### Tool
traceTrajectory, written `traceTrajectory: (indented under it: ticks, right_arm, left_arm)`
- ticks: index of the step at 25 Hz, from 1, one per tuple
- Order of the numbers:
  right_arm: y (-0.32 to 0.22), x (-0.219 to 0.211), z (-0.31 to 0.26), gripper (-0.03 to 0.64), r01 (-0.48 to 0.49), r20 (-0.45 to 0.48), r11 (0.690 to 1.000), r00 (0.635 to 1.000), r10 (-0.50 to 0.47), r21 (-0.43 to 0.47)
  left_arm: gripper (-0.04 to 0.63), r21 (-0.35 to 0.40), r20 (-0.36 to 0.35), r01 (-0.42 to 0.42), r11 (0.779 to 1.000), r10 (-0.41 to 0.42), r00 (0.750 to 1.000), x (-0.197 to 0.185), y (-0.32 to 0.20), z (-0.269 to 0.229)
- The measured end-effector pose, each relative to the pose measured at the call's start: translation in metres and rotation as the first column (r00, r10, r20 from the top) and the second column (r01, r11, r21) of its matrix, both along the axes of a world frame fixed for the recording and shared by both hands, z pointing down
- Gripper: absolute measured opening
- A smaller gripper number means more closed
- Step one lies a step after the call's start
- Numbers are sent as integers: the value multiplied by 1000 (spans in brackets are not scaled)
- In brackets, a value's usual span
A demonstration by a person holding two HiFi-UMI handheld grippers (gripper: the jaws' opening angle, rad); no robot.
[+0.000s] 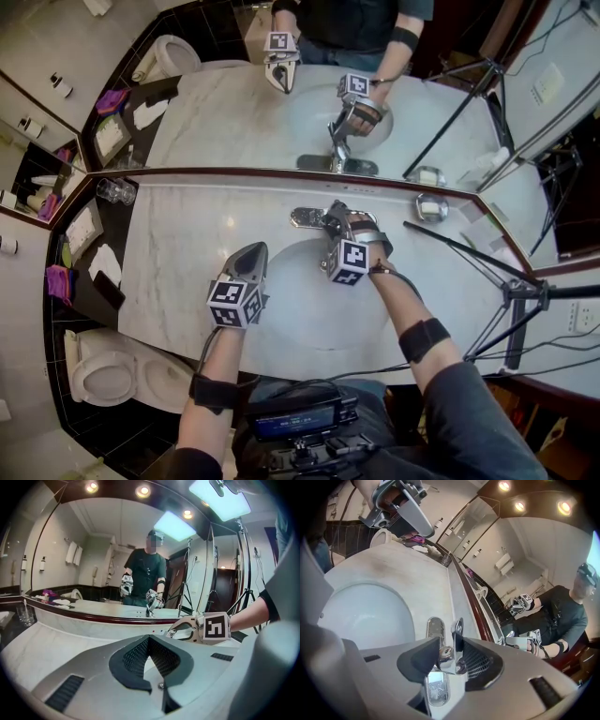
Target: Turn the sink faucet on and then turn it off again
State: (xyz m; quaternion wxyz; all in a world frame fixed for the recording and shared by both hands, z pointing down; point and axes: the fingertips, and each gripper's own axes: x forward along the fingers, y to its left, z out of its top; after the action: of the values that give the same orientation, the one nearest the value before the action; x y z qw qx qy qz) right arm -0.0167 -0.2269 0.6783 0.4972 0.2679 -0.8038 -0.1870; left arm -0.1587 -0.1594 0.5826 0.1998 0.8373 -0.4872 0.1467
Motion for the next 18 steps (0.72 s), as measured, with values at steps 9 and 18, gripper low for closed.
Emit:
traceTrajectory:
  ticks: [9, 18]
  right_arm:
    - [-2, -2, -5, 129, -3, -24, 999, 1000, 5, 49]
    - [11, -11, 4, 127, 59, -81, 998, 995, -56, 37]
  left_arm:
    - [-6, -5, -9, -13, 1000, 13, 1000, 9, -1, 2]
    - [-5, -4, -11, -30, 1000, 30, 999, 17, -4, 0]
